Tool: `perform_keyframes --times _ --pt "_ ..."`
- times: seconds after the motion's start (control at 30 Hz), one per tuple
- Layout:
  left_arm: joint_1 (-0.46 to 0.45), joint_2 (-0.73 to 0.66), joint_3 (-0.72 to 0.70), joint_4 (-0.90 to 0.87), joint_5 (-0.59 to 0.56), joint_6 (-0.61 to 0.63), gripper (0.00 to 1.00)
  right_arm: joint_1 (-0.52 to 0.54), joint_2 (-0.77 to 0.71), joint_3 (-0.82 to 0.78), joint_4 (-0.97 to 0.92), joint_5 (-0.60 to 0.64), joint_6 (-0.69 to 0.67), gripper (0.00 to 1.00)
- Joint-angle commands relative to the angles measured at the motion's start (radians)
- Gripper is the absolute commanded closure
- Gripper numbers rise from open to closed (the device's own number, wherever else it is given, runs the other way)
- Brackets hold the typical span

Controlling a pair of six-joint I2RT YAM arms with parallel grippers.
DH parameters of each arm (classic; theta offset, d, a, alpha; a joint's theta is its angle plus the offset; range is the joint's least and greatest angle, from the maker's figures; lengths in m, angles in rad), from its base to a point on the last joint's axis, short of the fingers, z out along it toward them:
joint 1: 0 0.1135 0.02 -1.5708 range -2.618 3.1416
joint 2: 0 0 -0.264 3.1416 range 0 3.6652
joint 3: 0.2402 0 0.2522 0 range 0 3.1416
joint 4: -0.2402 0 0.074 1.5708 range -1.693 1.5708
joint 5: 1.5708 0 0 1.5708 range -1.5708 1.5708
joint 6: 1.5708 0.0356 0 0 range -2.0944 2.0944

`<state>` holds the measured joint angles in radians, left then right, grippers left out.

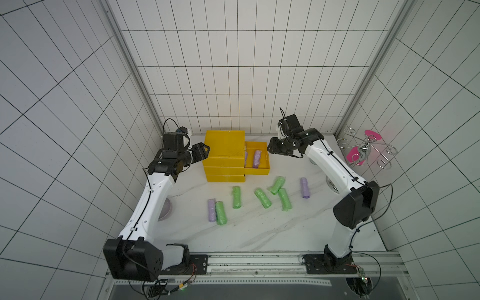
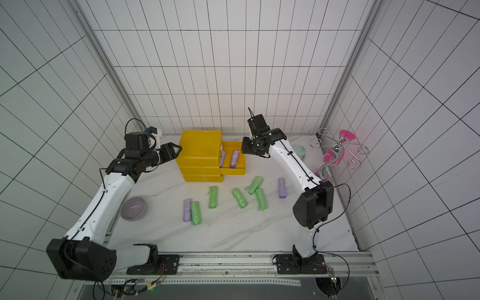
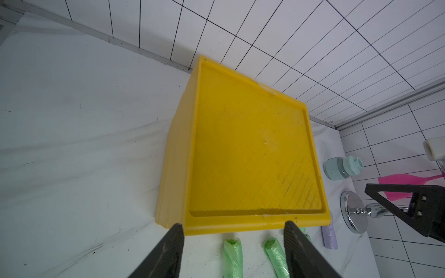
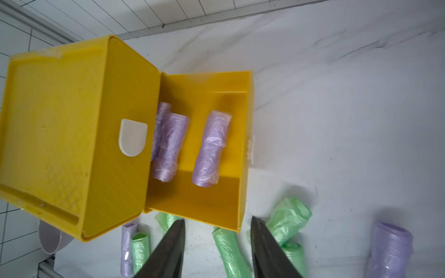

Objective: Sort the rolls of trash bags by color and place them into the drawer
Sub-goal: Place the roll of trash bags in the drawer, then pick up the roll of trash bags from the center of the board.

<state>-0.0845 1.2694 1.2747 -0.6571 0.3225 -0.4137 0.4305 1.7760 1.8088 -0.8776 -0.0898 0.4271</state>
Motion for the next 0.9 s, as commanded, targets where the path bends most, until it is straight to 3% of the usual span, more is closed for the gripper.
perform_keyframes --times 0.0,0.33,0.6,0.87 --pt "-0.066 -0.048 -0.015 -0.032 -0.017 -0.006 0.35 -0.048 -0.069 -0.166 -0.041 0.101 -0.062 0.49" --pt "-0.28 -0.159 -0.141 -0.021 -0.079 -0.094 0.33 -0.208 -0.18 -0.587 0.094 0.122 -0.05 0.42" --pt "-0.29 -0.2 -0.203 -0.013 -0.073 -0.111 0.33 -0.322 -0.056 -0.669 0.173 0.057 -0.043 0.45" --pt "-0.288 -0.191 -0.209 -0.004 -0.069 -0.111 0.33 -0.329 0.009 -0.688 0.218 0.034 -0.04 0.5"
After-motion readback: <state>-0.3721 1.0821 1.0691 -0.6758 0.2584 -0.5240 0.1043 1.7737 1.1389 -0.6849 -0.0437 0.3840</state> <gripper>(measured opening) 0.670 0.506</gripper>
